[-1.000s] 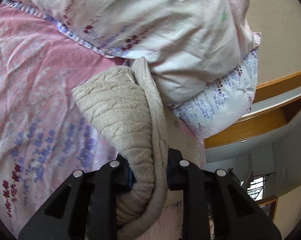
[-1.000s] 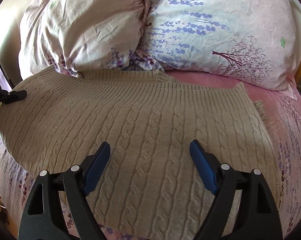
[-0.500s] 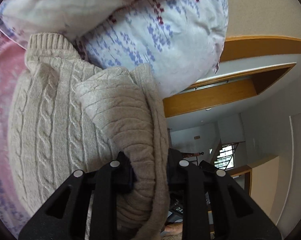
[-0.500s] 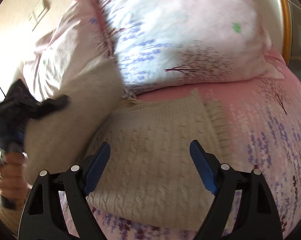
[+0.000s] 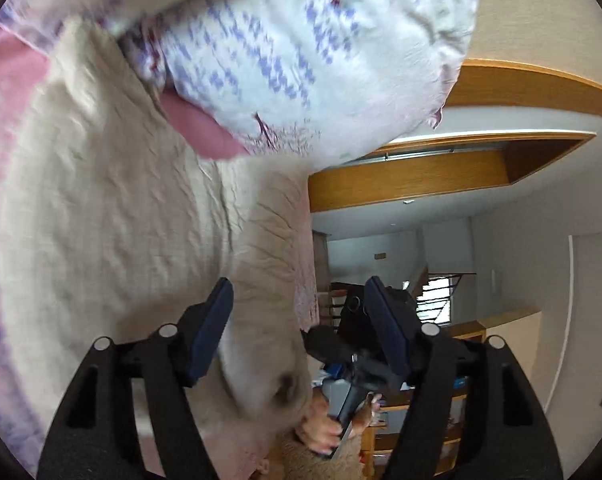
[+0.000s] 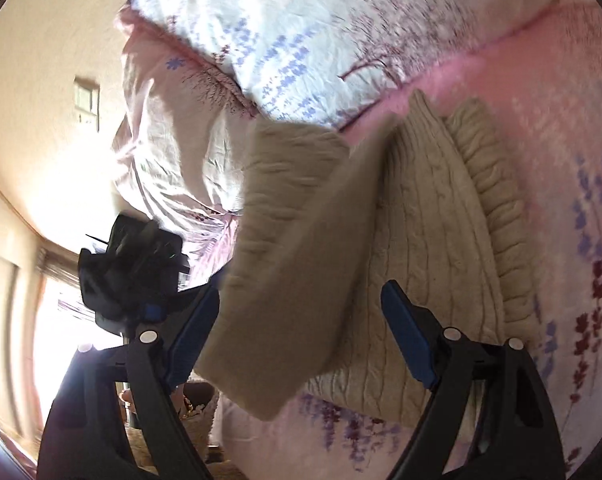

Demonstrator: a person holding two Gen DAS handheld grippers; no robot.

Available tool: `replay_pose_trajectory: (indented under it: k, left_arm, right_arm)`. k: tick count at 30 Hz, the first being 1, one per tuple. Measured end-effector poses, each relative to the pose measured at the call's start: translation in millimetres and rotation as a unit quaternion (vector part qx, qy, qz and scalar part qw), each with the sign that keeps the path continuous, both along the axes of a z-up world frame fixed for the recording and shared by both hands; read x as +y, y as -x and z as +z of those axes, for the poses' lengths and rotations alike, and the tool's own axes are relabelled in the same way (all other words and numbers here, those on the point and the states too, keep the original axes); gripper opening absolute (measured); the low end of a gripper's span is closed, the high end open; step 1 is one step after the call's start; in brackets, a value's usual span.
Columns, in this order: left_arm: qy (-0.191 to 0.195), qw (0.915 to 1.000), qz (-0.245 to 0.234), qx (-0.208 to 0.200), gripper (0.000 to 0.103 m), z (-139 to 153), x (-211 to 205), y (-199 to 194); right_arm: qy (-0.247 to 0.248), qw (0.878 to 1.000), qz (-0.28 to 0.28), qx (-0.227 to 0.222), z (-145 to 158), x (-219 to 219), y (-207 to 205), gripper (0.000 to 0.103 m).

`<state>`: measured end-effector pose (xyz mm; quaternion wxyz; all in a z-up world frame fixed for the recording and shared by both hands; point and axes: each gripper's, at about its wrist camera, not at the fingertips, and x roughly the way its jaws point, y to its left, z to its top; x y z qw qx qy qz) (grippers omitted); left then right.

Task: Fold small clothes

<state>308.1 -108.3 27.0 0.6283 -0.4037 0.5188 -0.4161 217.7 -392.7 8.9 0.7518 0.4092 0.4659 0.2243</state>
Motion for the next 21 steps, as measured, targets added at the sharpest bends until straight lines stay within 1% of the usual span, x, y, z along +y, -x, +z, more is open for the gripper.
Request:
replay_pose_trajectory:
  k: [2, 4, 7, 8, 10, 12, 14, 16, 17, 18, 19, 20, 21]
  left_arm:
    - [-0.036, 0.9991, 0.011, -0.021, 0.072, 8, 18, 4]
    - [-0.077, 0.9961, 0.019, -0.039, 0.073, 10, 34, 9]
    - [-0.114, 0.9915, 0.002, -0.063, 0.072, 10, 41, 19]
    - [-0.129, 0.9887, -0.007, -0.076, 0.072, 12, 47, 25]
    - [-0.166, 0.9800, -0.025, -0.106, 0.073, 15, 42, 34]
    - [-0.197, 0.9706, -0.035, -0.133, 0.073, 14, 33, 41]
    - [-0.214, 0.9648, -0.037, -0.149, 0.073, 15, 30, 45]
    - [-0.229, 0.9589, -0.041, -0.163, 0.074, 16, 27, 49]
    - [-0.235, 0.9560, -0.043, -0.170, 0.075, 16, 25, 51]
    - [-0.242, 0.9530, -0.043, -0.177, 0.075, 17, 21, 52]
    - [-0.250, 0.9495, -0.045, -0.184, 0.077, 17, 18, 54]
    - [-0.258, 0.9459, -0.047, -0.192, 0.077, 17, 16, 56]
    - [-0.266, 0.9417, -0.049, -0.200, 0.078, 17, 14, 58]
  right_arm:
    - [-0.019, 1.000, -0.007, 0.014, -5, -4, -2, 0.085]
    - [-0.040, 0.999, -0.016, 0.024, -10, -9, -5, 0.085]
    - [-0.044, 0.998, -0.025, 0.031, -9, -15, -7, 0.085]
    - [-0.045, 0.998, -0.029, 0.036, -9, -17, -9, 0.085]
    - [-0.051, 0.997, -0.033, 0.050, -11, -21, -13, 0.085]
    - [-0.040, 0.997, -0.039, 0.060, -12, -23, -16, 0.085]
    - [-0.024, 0.997, -0.038, 0.064, -10, -20, -19, 0.083]
    - [-0.006, 0.997, -0.035, 0.067, -9, -16, -21, 0.078]
    - [0.008, 0.997, -0.031, 0.070, -8, -12, -22, 0.074]
    - [0.016, 0.997, -0.029, 0.073, -9, -9, -23, 0.066]
    - [0.028, 0.996, -0.023, 0.077, -8, -5, -25, 0.063]
    - [0.039, 0.996, -0.022, 0.077, -8, -2, -26, 0.054]
    - [0.053, 0.996, -0.020, 0.074, -8, 0, -27, 0.037]
